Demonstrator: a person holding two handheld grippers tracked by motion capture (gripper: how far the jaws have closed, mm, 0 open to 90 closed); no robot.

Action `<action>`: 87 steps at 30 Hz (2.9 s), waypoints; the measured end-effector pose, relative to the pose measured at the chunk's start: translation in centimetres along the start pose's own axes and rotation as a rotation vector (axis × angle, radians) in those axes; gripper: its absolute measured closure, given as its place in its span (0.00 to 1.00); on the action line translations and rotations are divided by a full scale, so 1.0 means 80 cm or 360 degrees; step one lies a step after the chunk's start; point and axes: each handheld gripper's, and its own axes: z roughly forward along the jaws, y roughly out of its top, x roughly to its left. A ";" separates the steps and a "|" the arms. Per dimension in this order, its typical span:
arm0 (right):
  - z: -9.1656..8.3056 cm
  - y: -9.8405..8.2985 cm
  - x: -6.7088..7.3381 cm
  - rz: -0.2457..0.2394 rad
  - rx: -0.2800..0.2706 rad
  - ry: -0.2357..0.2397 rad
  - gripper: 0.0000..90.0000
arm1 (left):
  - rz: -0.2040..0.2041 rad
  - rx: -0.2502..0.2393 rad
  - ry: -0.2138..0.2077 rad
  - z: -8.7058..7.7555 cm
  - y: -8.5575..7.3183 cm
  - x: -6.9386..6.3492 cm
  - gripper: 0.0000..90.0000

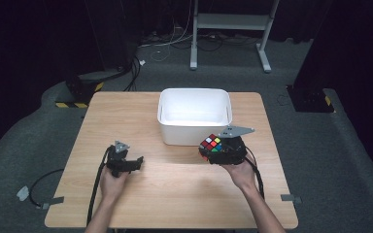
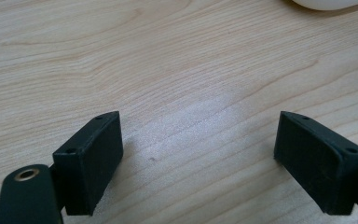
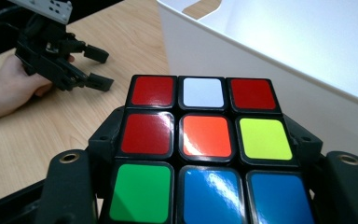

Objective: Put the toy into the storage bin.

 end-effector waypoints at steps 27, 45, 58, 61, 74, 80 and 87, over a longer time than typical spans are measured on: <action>-0.008 0.064 -0.026 0.0031 -0.0005 -0.0053 0.37 | -0.0002 -0.0003 -0.0001 0.000 0.000 0.000 0.17; 0.002 0.105 -0.051 0.0044 0.0001 -0.0131 0.37 | 0.0003 0.0001 0.0000 0.000 0.000 0.000 0.18; 0.020 0.123 -0.066 0.0067 -0.0011 -0.0161 0.37 | 0.0003 0.0001 0.0001 0.000 0.000 0.000 0.18; 0.025 0.125 -0.072 0.0080 -0.0009 -0.0177 0.37 | 0.0003 0.0001 0.0001 0.000 0.000 0.000 0.18; 0.049 0.140 -0.087 0.0131 -0.0003 -0.0199 0.37 | 0.0004 0.0001 -0.0001 -0.001 0.000 0.000 0.17; 0.066 0.150 -0.089 0.0125 0.0022 -0.0258 0.37 | 0.0005 0.0001 -0.0002 -0.001 0.000 0.000 0.17; 0.082 0.157 -0.098 0.0120 0.0041 -0.0314 0.37 | 0.0004 0.0001 0.0000 0.000 0.000 -0.001 0.17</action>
